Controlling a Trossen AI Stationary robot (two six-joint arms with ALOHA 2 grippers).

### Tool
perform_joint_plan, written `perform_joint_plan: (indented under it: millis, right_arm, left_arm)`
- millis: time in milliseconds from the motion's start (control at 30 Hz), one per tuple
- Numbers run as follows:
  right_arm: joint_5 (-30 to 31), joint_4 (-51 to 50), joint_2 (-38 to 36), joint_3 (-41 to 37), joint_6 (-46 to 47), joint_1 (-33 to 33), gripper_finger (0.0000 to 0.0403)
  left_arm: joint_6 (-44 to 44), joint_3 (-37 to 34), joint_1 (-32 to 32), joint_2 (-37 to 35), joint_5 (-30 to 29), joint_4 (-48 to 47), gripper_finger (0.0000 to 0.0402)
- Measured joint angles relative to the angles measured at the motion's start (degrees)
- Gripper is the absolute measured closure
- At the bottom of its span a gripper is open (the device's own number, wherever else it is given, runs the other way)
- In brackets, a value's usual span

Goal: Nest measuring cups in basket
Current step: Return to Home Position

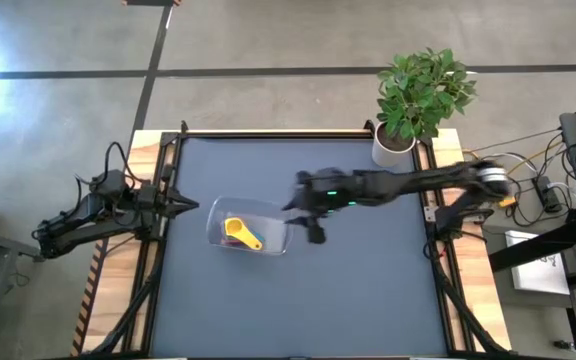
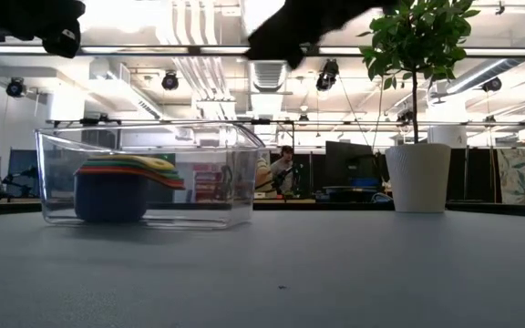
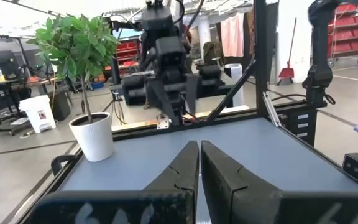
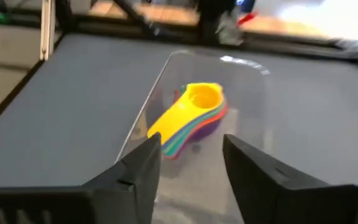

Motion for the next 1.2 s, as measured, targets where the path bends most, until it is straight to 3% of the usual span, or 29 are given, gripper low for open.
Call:
perform_joint_plan:
  millis: [267,367,500,633,900,1133,1200]
  right_arm:
    - [2.04,24.03,-26.91,-28.77,-0.98,0.15,0.0325]
    - [2.24,27.85,-36.14,-36.25,-1.92,0.13,0.0354]
    - [6.15,27.38,-47.14,-43.10,-2.67,0.13,0.0387]
    - [9.70,22.43,-56.87,-46.32,-3.50,0.12,0.0394]
    - [9.82,6.84,-73.50,-46.91,-5.34,0.13,0.0394]
    - [9.76,6.74,-85.37,-52.88,-7.03,0.14,0.0394]
    - [9.72,4.86,-85.60,-55.16,-7.19,0.11,0.0394]
  left_arm:
    - [0.54,0.00,-0.02,-0.23,-0.29,0.17,0.0402]
    - [0.54,0.00,-0.02,-0.23,-0.35,0.17,0.0402]
    - [0.54,0.00,0.00,-0.23,-0.60,0.45,0.0402]
    - [-0.18,0.00,0.00,-0.23,-0.66,2.49,0.0402]
    - [-0.73,0.09,0.00,-0.25,-1.17,4.65,0.0402]
    - [-0.33,-0.99,0.00,-0.71,-3.61,5.88,0.0402]
    - [-1.50,-2.10,0.00,-1.04,-3.64,7.30,0.0402]
